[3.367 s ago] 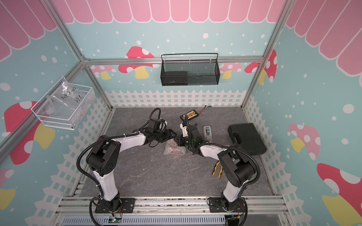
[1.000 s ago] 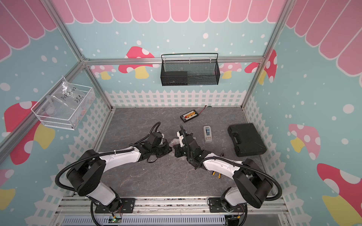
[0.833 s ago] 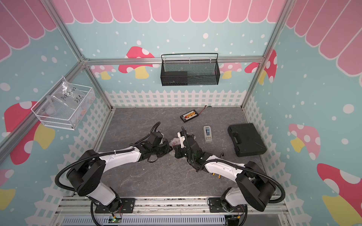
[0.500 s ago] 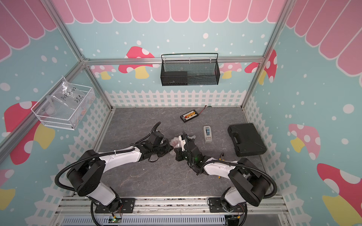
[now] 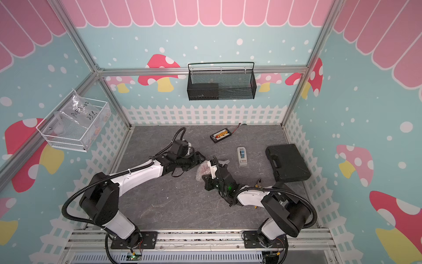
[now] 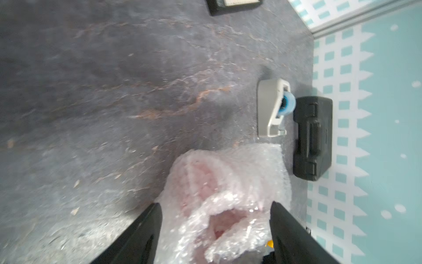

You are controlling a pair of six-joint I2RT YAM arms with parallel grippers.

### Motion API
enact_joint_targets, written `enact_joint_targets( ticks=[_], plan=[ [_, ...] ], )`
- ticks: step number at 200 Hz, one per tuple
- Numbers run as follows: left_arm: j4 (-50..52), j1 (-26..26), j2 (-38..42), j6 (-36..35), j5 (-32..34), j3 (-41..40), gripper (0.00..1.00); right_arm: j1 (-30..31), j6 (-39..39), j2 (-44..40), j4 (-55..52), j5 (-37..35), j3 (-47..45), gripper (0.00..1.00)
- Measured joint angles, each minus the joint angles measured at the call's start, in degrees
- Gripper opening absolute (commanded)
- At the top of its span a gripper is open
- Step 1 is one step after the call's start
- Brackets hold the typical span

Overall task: Wrap mugs in bubble wrap
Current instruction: Stick the tape on the bubble wrap.

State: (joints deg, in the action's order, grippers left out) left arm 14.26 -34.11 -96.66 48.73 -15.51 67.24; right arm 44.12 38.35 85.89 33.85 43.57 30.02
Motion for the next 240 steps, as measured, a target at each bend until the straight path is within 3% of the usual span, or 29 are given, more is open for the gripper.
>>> enact_joint_targets(
  ticks=[43, 97, 122, 167, 200, 222, 240],
  plan=[
    [5.81, -0.24, -6.47, -7.72, -5.95, 4.50, 0.83, -1.46, -0.79, -0.20, -0.66, 1.77, 0.02, 0.00],
    [12.24, -0.94, -11.04, -12.39, -6.95, 7.65, 0.81, -2.56, -1.55, -0.37, -1.05, 4.13, 0.07, 0.02],
    [13.22, -1.57, -13.42, -12.52, -6.12, 8.24, 0.79, -2.56, -2.10, -0.90, -1.66, 4.59, 0.07, 0.12],
    [13.31, -1.92, -15.19, -11.63, -3.56, 8.76, 0.77, -2.49, -5.40, -7.80, -10.34, 5.09, 1.77, 0.39],
    [13.33, -1.95, -15.19, -11.45, -2.54, 9.07, 0.77, -3.65, -9.22, -14.19, -18.60, 3.69, 5.42, 0.47],
    [13.35, -2.03, -15.19, -11.45, -2.29, 9.07, 0.77, -7.08, -10.43, -18.25, -21.73, 2.19, 7.61, 0.55],
    [13.35, -2.03, -15.19, -11.45, -2.25, 9.07, 0.77, -11.04, -10.99, -20.87, -24.13, -0.07, 7.93, 0.55]
  ],
)
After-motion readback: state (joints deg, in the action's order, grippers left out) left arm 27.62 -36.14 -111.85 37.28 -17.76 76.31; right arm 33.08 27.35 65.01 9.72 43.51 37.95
